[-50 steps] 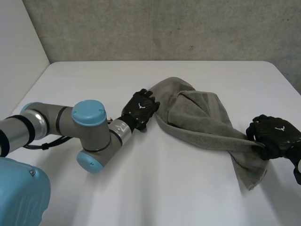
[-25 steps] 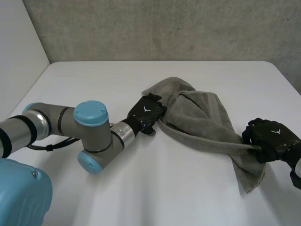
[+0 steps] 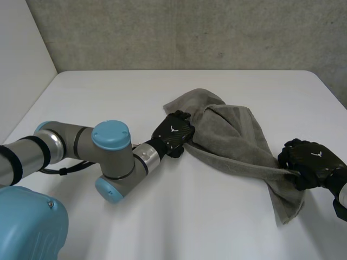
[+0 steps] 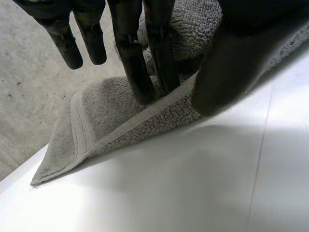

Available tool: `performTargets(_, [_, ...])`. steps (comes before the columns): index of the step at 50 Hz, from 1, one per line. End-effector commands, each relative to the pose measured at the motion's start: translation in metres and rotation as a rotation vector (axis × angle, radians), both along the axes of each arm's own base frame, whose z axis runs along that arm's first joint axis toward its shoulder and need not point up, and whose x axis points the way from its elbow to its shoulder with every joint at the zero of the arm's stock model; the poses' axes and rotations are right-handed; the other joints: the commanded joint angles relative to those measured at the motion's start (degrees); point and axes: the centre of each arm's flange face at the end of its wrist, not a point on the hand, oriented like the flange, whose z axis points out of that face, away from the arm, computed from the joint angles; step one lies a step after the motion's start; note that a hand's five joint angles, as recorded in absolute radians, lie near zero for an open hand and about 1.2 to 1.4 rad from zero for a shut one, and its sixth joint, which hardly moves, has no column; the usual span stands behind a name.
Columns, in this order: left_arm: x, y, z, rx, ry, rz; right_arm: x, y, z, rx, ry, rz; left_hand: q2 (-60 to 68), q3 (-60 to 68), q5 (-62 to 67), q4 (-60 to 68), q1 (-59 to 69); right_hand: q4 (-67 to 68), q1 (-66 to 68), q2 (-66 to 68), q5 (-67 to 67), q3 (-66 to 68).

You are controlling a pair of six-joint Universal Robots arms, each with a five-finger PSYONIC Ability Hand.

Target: Fold the towel.

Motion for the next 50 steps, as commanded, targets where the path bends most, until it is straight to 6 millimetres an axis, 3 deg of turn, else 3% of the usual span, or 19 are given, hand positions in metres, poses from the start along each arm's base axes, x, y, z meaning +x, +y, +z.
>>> performTargets(1, [-0.001,-0.002,0.003,-0.015,0.007,0.001,0.0,0.0,-0.003,0.014,-0.003,0.002,14.9,-2.8,14.9,-3.2,15.0,-3.0,6.9,4.2,3.0,-0.1])
performTargets(19, [0.0,-0.003,0.012,-0.026,0.014,0.011,0.002,-0.001,-0.001,0.009,-0.015,0.019,18.5,-2.8,18.5,-3.2,18.6,-3.0,6.9,4.2,3.0,-0.1])
performTargets(24, [0.009,-0.01,0.064,-0.097,0.068,0.037,0.007,-0.001,0.023,-0.021,-0.043,0.061,18.5,-2.8,18.5,-3.2,18.6,-3.0,6.9,4.2,3.0,-0.1])
performTargets(25, [0.01,-0.01,0.065,-0.097,0.068,0.037,0.009,-0.001,0.035,-0.041,-0.048,0.078,18.5,-2.8,18.5,-3.2,18.6,-3.0,6.9,4.2,3.0,-0.1])
performTargets(27, [0.022,-0.013,0.107,-0.163,0.109,0.063,0.009,-0.003,0.05,-0.076,-0.053,0.085,18.5,-2.8,18.5,-3.2,18.6,-3.0,6.9,4.2,3.0,-0.1])
performTargets(28, [0.022,-0.013,0.107,-0.163,0.11,0.063,0.011,-0.007,0.068,-0.125,-0.06,0.091,18.5,-2.8,18.5,-3.2,18.6,-3.0,6.9,4.2,3.0,-0.1])
performTargets(29, [0.028,-0.012,0.13,-0.199,0.134,0.075,0.011,-0.007,0.068,-0.126,-0.06,0.091,18.5,-2.8,18.5,-3.2,18.6,-3.0,6.9,4.2,3.0,-0.1])
performTargets(30, [0.034,-0.009,0.153,-0.236,0.161,0.085,0.017,-0.009,0.092,-0.197,-0.078,0.107,18.5,-2.8,18.5,-3.2,18.6,-3.0,6.9,4.2,3.0,-0.1])
performTargets(31, [0.034,-0.008,0.154,-0.237,0.161,0.085,0.026,-0.008,0.127,-0.293,-0.113,0.134,18.5,-2.8,18.5,-3.2,18.6,-3.0,6.9,4.2,3.0,-0.1])
performTargets(32, [0.038,-0.003,0.175,-0.268,0.191,0.095,0.026,-0.008,0.127,-0.294,-0.114,0.134,18.5,-2.8,18.5,-3.2,18.6,-3.0,6.9,4.2,3.0,-0.1])
performTargets(33, [0.043,0.004,0.198,-0.294,0.228,0.106,0.03,-0.005,0.152,-0.359,-0.147,0.144,18.5,-2.8,18.5,-3.2,18.6,-3.0,6.9,4.2,3.0,-0.1])
performTargets(34, [0.043,0.004,0.199,-0.294,0.229,0.106,0.03,-0.005,0.153,-0.36,-0.147,0.144,18.5,-2.8,18.5,-3.2,18.6,-3.0,6.9,4.2,3.0,-0.1])
performTargets(36, [0.059,0.019,0.243,-0.331,0.317,0.129,0.032,0.0,0.193,-0.466,-0.2,0.145,18.5,-2.8,18.5,-3.2,18.6,-3.0,6.9,4.2,3.0,-0.1])
performTargets(39, [0.077,0.032,0.269,-0.332,0.384,0.14,0.032,0.002,0.207,-0.501,-0.218,0.142,18.5,-2.8,18.5,-3.2,18.6,-3.0,6.9,4.2,3.0,-0.1])
performTargets(42, [0.092,0.042,0.274,-0.299,0.41,0.153,0.033,0.0,0.216,-0.513,-0.249,0.141,18.5,-2.8,18.5,-3.2,18.6,-3.0,6.9,4.2,3.0,-0.1])
performTargets(45, [0.096,0.047,0.267,-0.267,0.403,0.161,0.042,-0.004,0.2,-0.45,-0.263,0.153,18.5,-2.8,18.5,-3.2,18.6,-3.0,6.9,4.2,3.0,-0.1])
performTargets(48, [0.1,0.053,0.242,-0.196,0.361,0.173,0.065,-0.006,0.173,-0.346,-0.276,0.192,18.5,-2.8,18.5,-3.2,18.6,-3.0,6.9,4.2,3.0,-0.1])
performTargets(49, [0.101,0.055,0.225,-0.156,0.337,0.178,0.075,-0.008,0.155,-0.295,-0.258,0.198,18.5,-2.8,18.5,-3.2,18.6,-3.0,6.9,4.2,3.0,-0.1])
performTargets(50, [0.103,0.057,0.209,-0.115,0.311,0.185,0.075,-0.008,0.155,-0.295,-0.258,0.198,18.5,-2.8,18.5,-3.2,18.6,-3.0,6.9,4.2,3.0,-0.1])
